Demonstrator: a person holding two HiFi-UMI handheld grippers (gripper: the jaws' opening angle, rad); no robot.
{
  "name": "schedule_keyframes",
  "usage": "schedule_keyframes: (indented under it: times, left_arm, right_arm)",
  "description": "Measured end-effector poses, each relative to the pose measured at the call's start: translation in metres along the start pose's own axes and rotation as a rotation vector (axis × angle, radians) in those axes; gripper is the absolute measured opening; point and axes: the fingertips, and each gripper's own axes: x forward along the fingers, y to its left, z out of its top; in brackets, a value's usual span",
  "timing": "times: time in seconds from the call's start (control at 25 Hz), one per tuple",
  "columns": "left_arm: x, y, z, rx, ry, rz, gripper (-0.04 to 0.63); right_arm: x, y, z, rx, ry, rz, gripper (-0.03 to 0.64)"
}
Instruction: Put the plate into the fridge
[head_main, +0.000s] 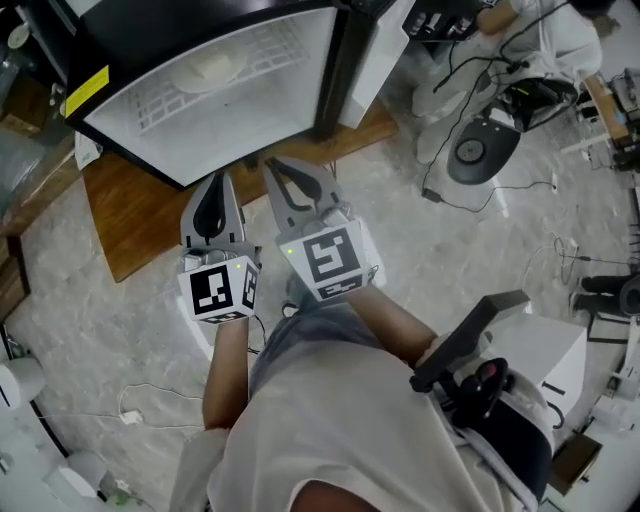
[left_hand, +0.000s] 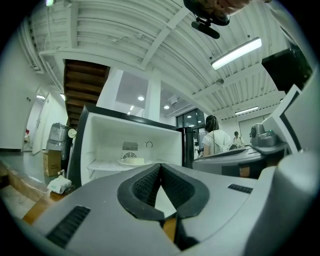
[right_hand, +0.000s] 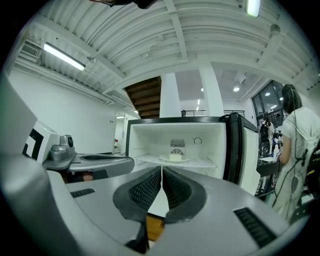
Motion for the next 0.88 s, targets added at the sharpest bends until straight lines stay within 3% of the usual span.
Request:
schedule_keyframes:
  times: [0.36,0.56,0.72,0.88]
  left_arm:
    - [-0.128,-0.06,0.016,-0.004,-0.013,-0.003,0.02]
    - [-0.167,-0.086,0.019,-0.018,-0.012,-0.02,0.02]
    - [-0.182,-0.102,0.026,0.042,-0.015,-0.036,0.019]
    - [-0.198,-0.11,0.033,0.022,-0.005,-0.055,0.02]
  right_arm:
    - [-0.131,0.063,-0.006,0.018,0.007,-0.013,0.018]
    - [-0.175,0.081,-0.011,0.03,0.026,-0.016,0.018]
    - [-0.192,0.088,-0.005,0.028,0.019,-0.02,0.017]
    - [-0.207,0.098,0.005,0.028,0.015,-0.013,0.017]
